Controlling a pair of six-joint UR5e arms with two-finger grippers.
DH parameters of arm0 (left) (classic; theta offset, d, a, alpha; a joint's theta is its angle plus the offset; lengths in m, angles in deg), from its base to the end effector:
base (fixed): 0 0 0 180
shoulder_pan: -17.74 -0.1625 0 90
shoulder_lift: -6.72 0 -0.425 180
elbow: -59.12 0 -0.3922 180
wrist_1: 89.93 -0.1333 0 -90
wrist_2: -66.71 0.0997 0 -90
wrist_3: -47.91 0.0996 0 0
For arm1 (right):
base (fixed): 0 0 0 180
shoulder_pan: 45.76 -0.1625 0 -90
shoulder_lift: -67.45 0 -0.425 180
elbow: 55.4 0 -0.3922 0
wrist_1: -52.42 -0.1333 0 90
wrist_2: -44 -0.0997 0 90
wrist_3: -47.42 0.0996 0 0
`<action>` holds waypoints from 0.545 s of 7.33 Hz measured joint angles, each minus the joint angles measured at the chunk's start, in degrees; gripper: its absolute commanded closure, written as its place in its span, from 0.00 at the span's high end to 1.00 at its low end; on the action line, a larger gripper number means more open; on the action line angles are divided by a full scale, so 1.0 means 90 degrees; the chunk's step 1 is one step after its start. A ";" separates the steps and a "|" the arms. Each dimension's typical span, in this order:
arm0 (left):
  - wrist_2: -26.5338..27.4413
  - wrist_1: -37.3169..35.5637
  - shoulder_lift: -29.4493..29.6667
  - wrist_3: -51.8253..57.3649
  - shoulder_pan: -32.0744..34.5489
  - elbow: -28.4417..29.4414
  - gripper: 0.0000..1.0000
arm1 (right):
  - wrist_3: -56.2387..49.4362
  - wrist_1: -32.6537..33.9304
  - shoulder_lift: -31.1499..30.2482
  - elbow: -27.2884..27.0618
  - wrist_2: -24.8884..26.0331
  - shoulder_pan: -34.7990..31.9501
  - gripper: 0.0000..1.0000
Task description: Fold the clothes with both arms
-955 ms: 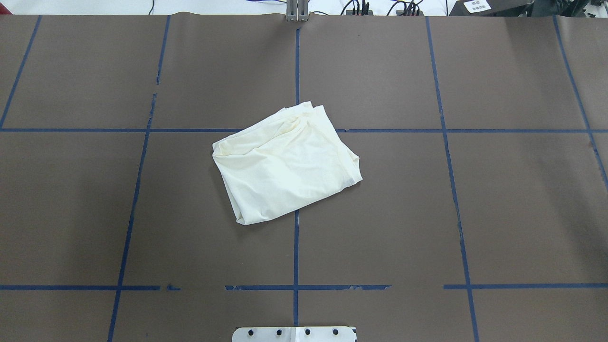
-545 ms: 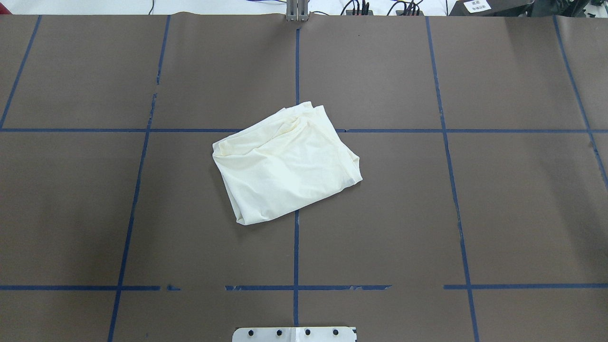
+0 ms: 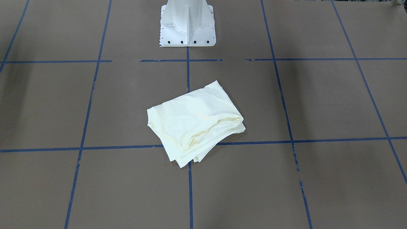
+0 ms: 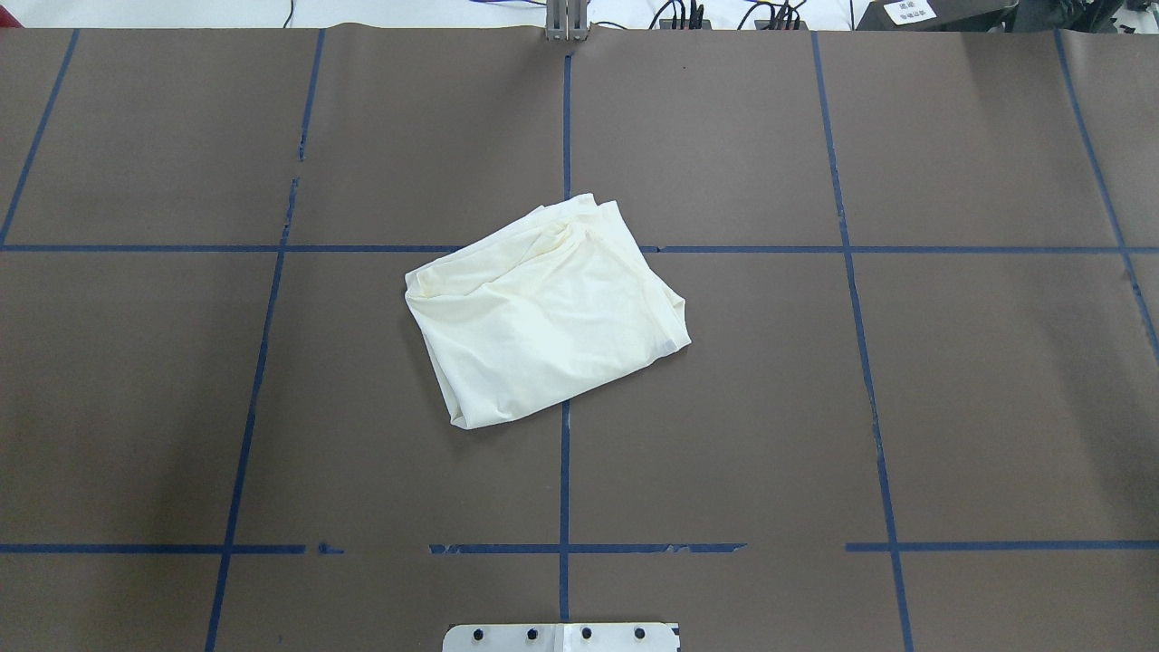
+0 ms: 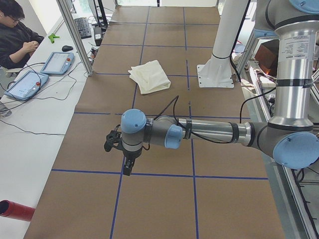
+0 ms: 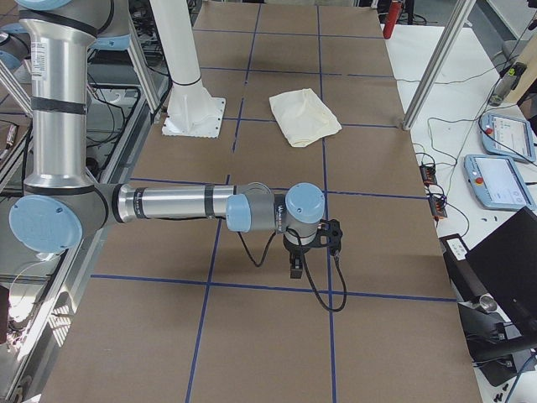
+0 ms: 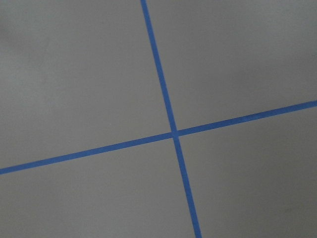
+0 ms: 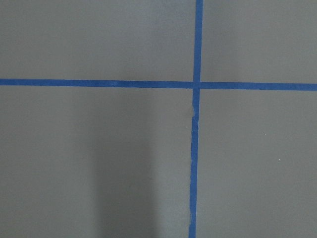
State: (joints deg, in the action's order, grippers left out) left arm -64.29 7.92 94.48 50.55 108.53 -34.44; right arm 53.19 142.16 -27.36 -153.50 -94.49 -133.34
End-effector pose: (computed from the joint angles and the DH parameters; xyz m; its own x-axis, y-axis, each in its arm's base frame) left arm -0.0746 -0.4849 0.6365 0.7559 0.1395 -0.6396 -0.0212 0.9817 0.1890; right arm 0.0393 -0.4616 0.6232 0.6611 0.0263 0.7498 -0.0244 0.9996 -0.0135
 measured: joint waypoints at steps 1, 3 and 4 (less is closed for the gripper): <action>0.0026 0.0000 -0.0008 -0.0034 -0.0017 0.0108 1.00 | 0.0043 -0.0001 -0.0042 -0.0013 -0.0056 -0.0095 1.00; 0.0119 0.0016 0.0034 -0.0266 -0.0299 0.0167 1.00 | 0.0062 -0.0001 -0.0078 -0.0059 -0.0089 -0.0286 1.00; 0.0140 0.0030 0.0063 -0.0499 -0.0496 0.0155 1.00 | 0.0062 -0.0001 -0.0108 -0.0070 -0.0068 -0.0342 1.00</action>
State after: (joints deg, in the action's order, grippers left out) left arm -63.03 8.19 95.05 46.06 104.07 -33.05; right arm 53.75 142.15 -28.34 -154.13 -95.10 -136.42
